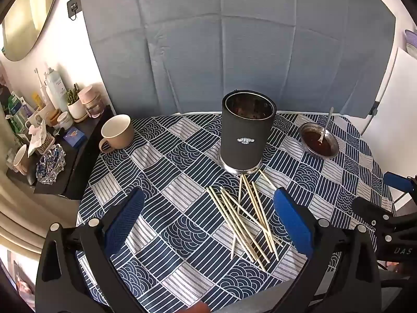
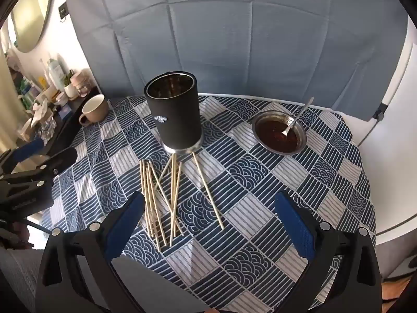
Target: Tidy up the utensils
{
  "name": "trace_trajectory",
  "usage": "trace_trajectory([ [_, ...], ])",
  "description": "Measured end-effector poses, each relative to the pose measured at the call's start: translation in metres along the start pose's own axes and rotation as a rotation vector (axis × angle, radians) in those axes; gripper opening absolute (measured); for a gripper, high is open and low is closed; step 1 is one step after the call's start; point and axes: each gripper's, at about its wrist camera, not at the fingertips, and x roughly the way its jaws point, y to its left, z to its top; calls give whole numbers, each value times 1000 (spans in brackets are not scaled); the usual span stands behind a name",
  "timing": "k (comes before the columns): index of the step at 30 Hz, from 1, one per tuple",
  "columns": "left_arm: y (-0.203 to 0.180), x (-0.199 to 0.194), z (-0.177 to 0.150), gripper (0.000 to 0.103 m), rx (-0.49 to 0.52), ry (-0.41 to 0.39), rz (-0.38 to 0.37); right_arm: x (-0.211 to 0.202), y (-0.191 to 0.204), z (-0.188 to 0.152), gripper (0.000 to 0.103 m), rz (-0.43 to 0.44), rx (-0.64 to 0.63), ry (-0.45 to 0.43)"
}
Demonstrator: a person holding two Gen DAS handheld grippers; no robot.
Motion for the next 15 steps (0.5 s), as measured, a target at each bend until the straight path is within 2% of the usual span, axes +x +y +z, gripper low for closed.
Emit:
trace_trajectory([
  [9, 9, -9, -5, 97, 5, -5, -19, 0, 0, 0, 95, 11, 9, 9],
  [11, 2, 0, -2, 97, -4, 15, 2, -2, 6, 2, 95, 13, 6, 9],
  [15, 5, 2, -5, 97, -15, 29, -10, -1, 7, 7, 95, 10, 0, 9],
])
